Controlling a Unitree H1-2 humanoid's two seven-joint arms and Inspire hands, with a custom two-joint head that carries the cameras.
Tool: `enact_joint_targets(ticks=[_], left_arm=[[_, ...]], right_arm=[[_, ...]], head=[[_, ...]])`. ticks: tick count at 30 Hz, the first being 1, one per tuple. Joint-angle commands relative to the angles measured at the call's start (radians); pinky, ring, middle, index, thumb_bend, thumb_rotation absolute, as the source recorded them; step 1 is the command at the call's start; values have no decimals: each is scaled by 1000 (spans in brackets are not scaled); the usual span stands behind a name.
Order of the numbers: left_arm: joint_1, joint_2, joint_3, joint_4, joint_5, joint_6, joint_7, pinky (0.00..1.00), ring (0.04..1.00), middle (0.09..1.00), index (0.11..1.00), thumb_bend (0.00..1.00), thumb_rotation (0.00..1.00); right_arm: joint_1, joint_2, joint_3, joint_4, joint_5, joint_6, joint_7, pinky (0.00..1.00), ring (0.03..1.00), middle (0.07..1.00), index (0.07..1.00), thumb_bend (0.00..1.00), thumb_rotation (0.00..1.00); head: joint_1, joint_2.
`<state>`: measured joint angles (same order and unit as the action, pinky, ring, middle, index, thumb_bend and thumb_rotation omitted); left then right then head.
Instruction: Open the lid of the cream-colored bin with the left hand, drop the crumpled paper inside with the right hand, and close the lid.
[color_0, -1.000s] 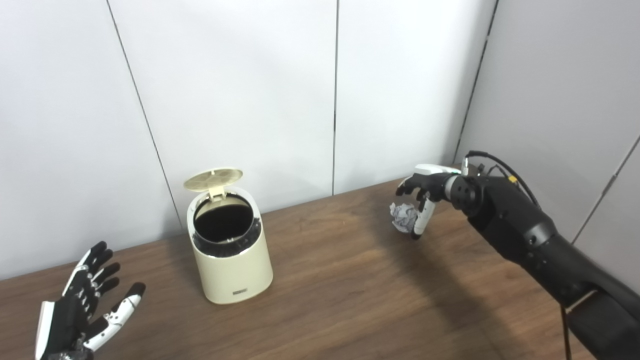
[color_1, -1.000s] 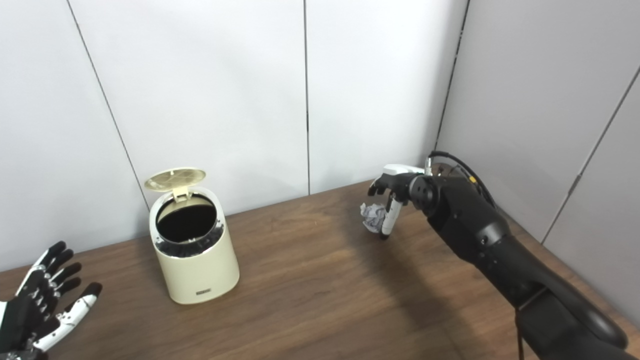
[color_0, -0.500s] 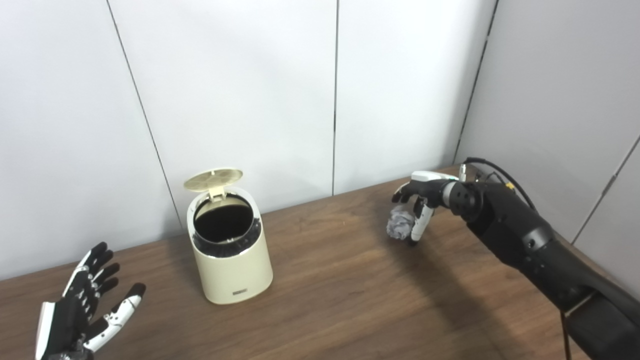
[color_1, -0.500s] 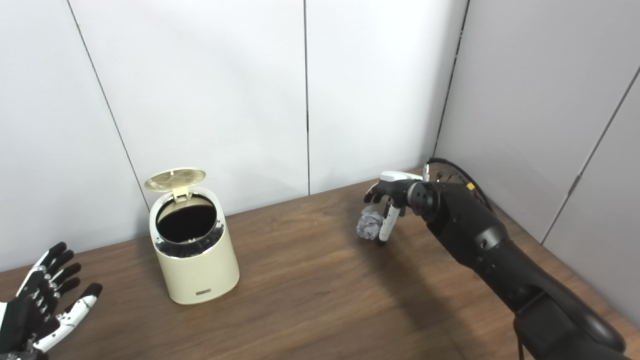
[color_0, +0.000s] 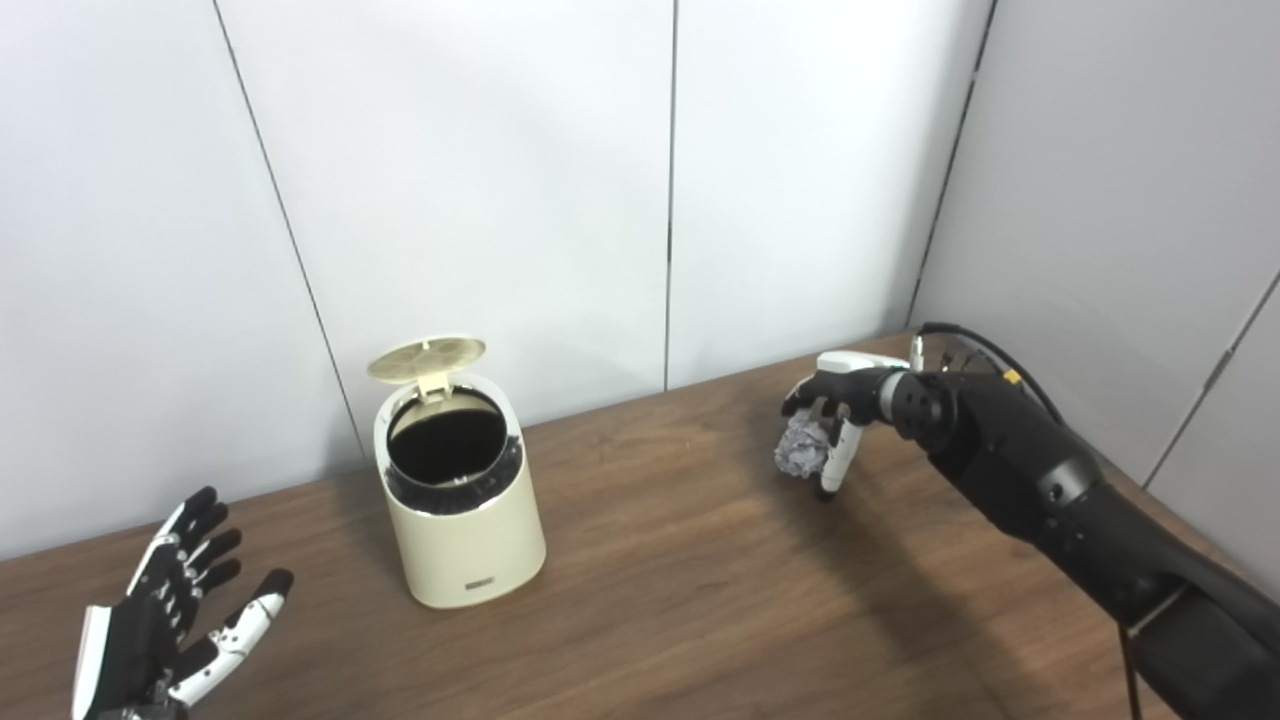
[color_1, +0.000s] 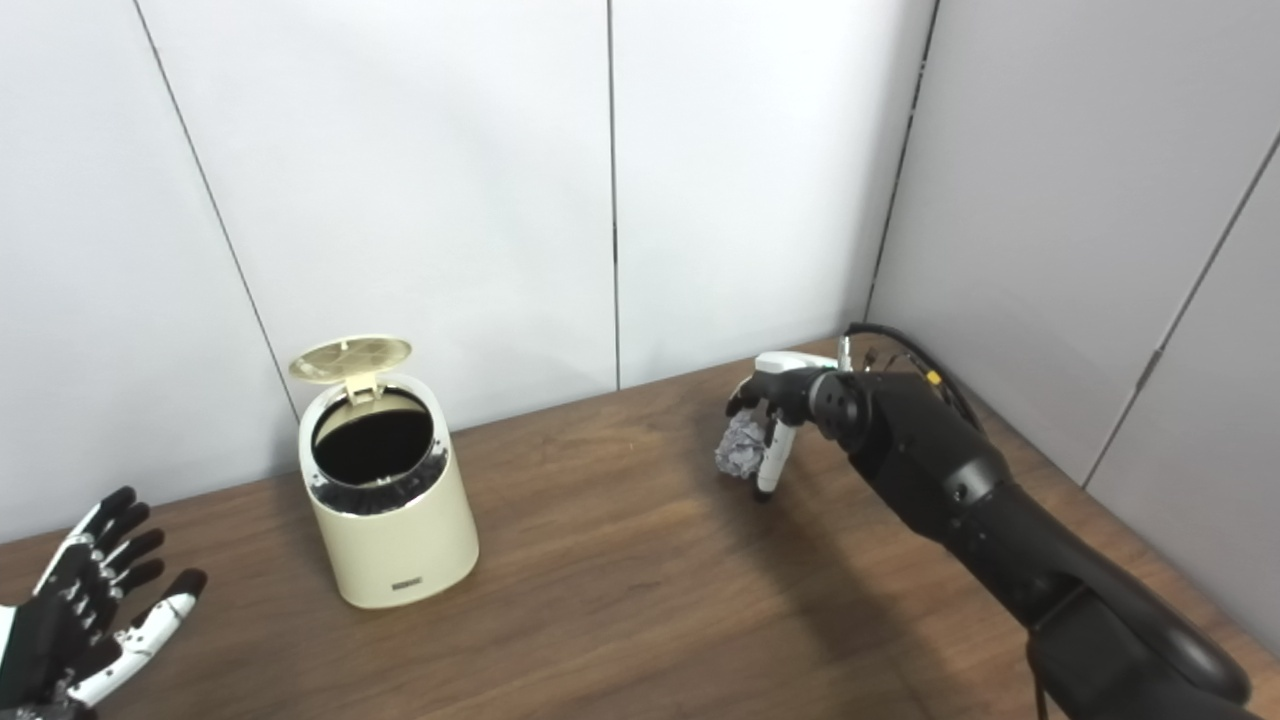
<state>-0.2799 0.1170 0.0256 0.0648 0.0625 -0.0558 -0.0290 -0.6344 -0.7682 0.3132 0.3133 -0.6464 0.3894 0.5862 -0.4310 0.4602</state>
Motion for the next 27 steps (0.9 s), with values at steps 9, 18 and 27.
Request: enact_joint_targets(ticks=[9,18,27], left_arm=[[-22,9,-5,-30,2,-26,-3,834,860,900,945,545,86],[-21,6,-6,-29,4,-23,-6,806,858,895,937,562,99],[-23,7,-4,-22,3,-27,-8,783,836,887,933,598,145]], right_arm=[[-38,-29,-2,-31,-11,-12,-1,716,835,891,831,800,95],[-40,-20,-3,-31,-8,-15,-2,664,808,884,813,793,79],[-12,5,-36,-9,-10,-94,-150,563,573,534,498,549,0]], head=[[8,6],[15,10],[20,17]])
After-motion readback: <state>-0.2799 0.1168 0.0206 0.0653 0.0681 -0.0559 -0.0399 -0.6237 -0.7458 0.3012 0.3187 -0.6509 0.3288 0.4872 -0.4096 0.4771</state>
